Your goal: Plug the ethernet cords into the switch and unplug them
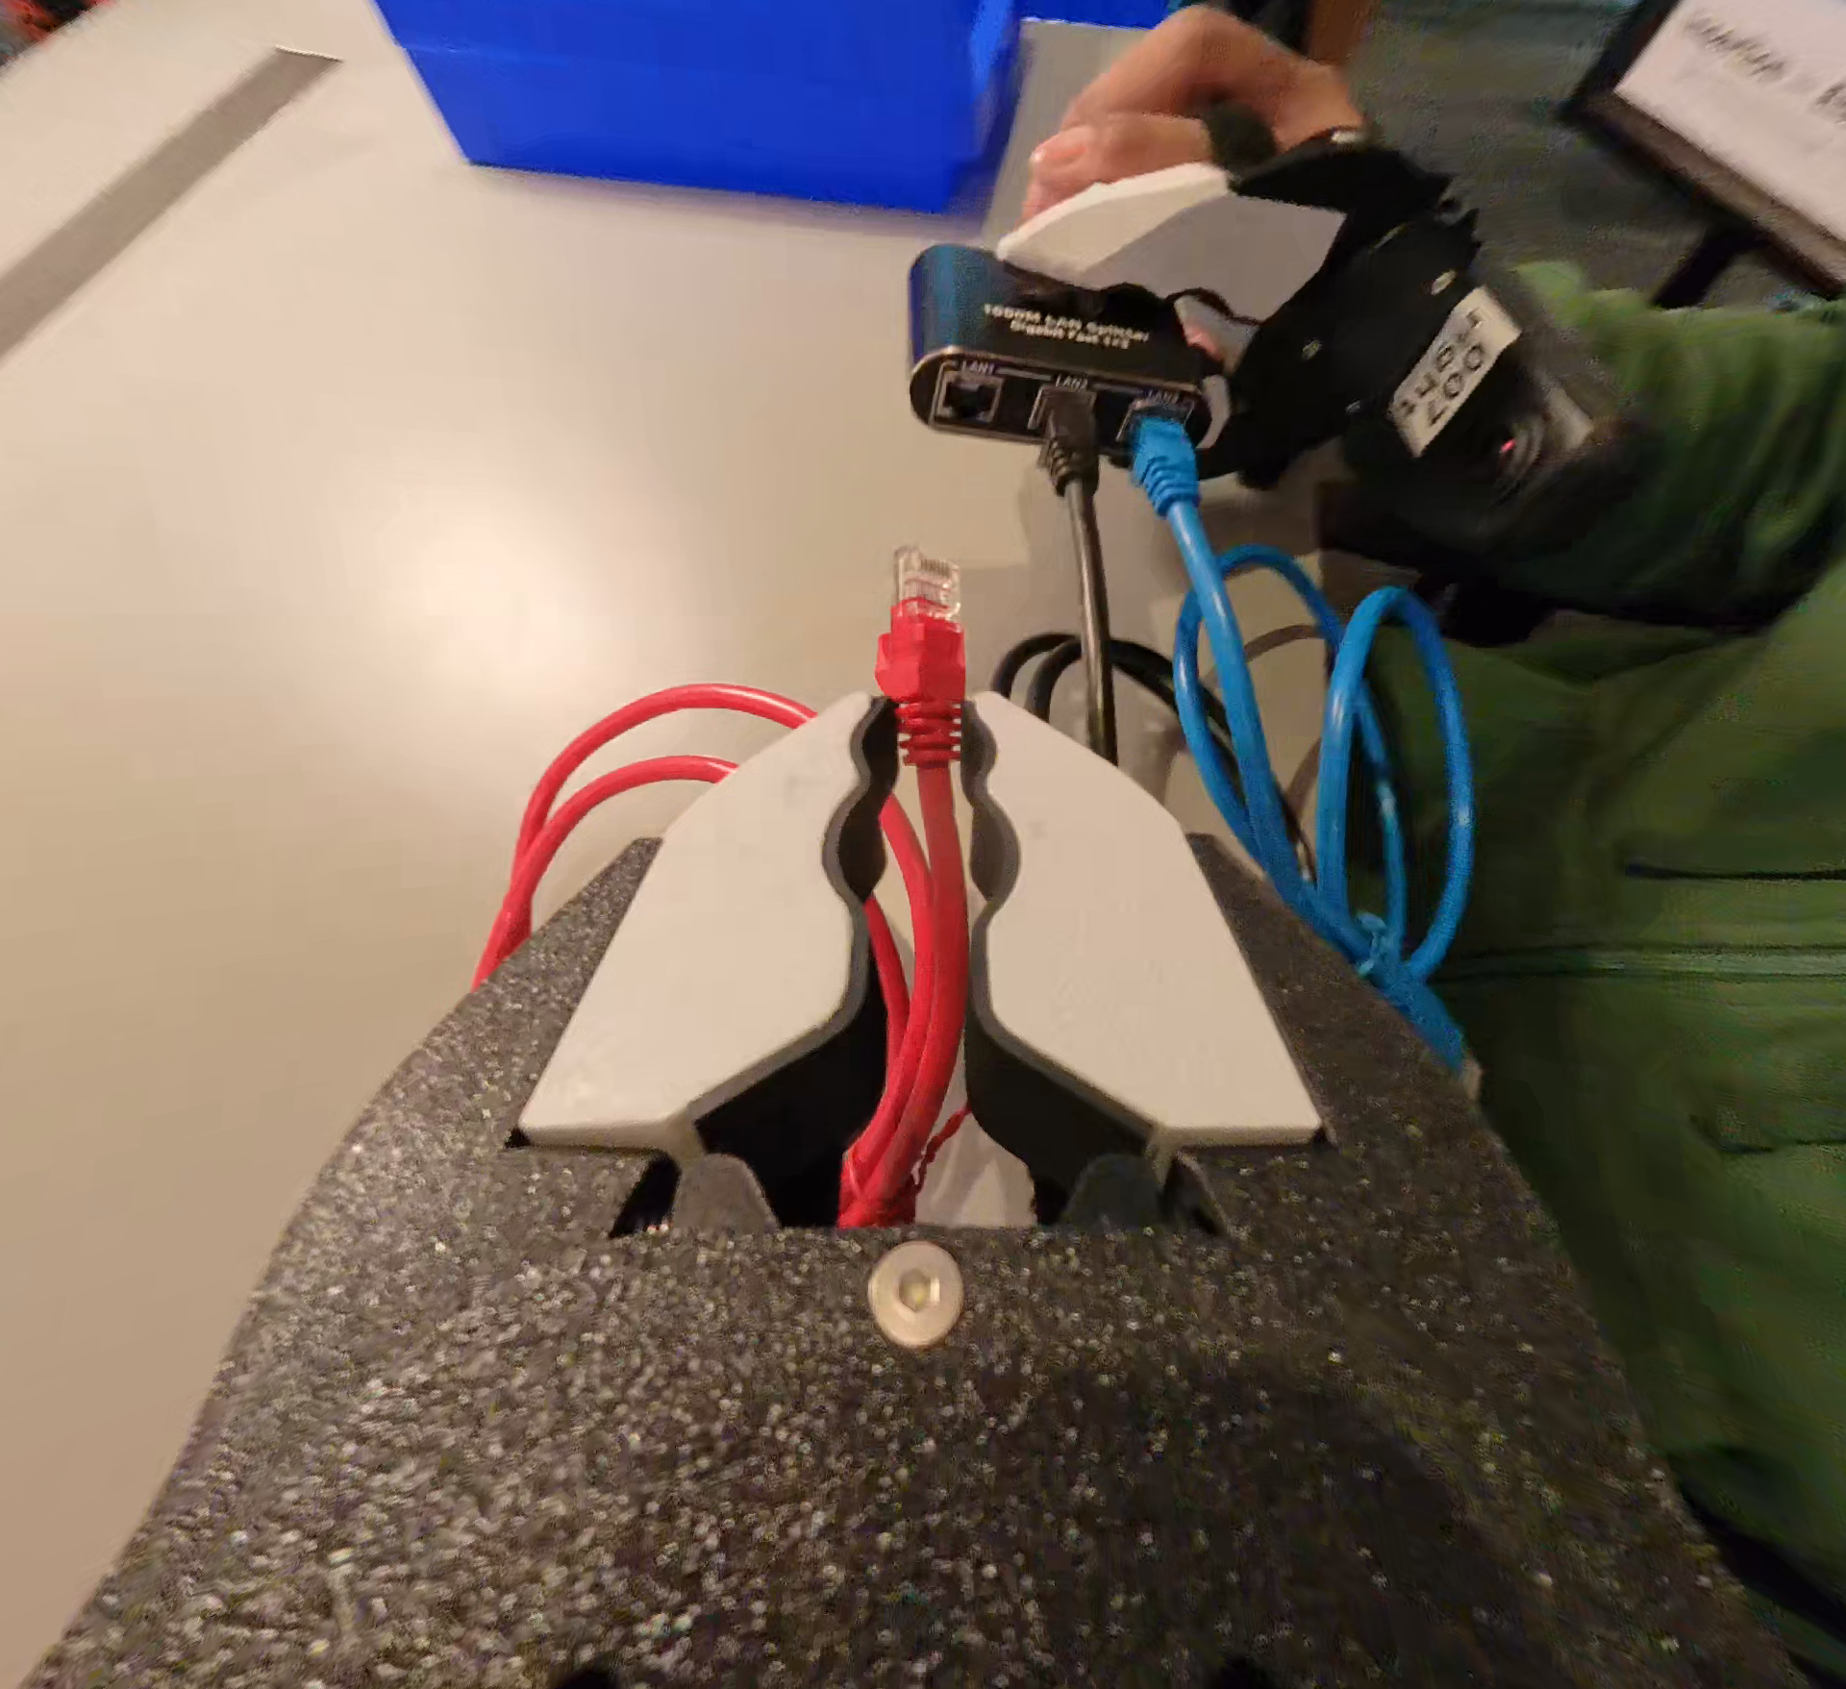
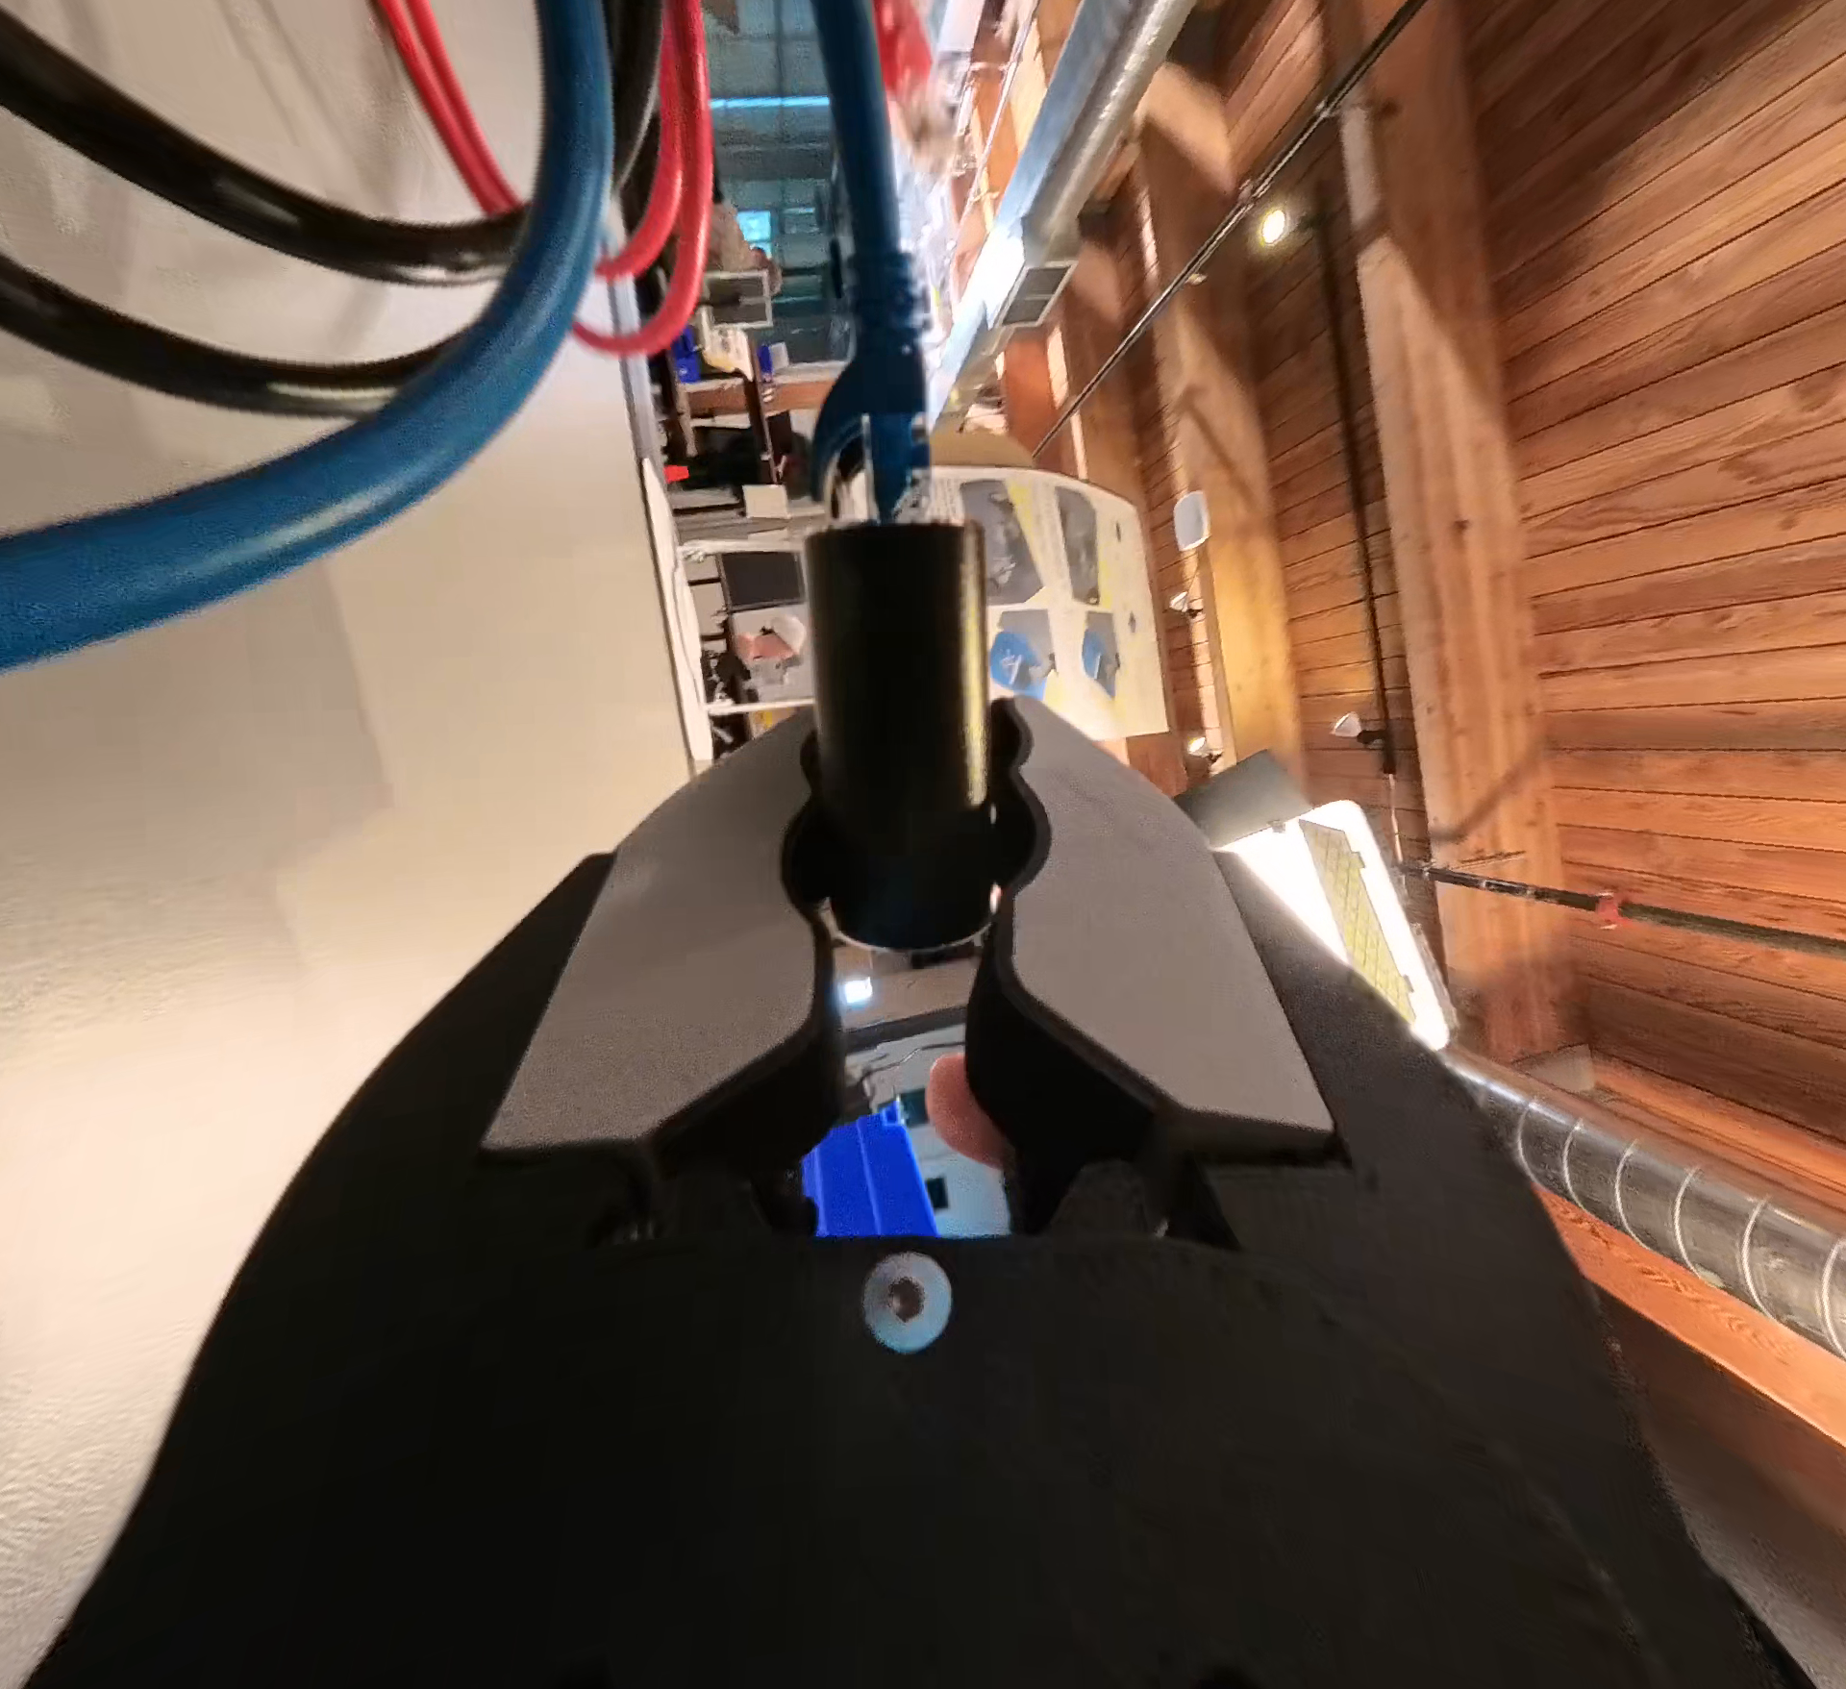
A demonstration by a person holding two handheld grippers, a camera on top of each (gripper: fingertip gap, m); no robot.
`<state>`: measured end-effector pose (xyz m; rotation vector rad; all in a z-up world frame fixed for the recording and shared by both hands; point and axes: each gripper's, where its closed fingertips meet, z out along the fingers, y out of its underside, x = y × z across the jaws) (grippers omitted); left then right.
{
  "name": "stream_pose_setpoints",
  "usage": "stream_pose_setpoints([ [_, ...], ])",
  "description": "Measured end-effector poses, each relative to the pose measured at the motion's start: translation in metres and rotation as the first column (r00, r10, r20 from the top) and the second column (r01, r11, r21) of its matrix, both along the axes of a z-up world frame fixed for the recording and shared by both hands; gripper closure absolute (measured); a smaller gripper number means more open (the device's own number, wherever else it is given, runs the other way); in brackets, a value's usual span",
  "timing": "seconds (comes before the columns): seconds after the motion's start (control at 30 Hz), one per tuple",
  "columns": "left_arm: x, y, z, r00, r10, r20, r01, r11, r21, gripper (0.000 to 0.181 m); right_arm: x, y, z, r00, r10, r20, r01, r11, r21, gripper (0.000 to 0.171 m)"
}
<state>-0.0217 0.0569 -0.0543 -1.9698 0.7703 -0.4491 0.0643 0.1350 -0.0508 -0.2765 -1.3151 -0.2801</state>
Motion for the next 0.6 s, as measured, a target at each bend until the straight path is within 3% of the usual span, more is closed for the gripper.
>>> stream_pose_setpoints([
  [0.23, 0.030, 0.016, -0.013, 0.974, -0.135, 0.180, 0.172, 0.962, -0.211, 0.168, 0.001, -0.012, 0.005, 0.998, 0.054, -0.024, -0.053, 0.998, 0.038, 0.143],
  [0.6, 0.048, 0.018, -0.017, 0.973, -0.108, 0.206, 0.168, 0.938, -0.304, 0.169, -0.007, -0.017, -0.003, 0.999, 0.030, 0.026, -0.033, 0.991, 0.128, 0.143],
])
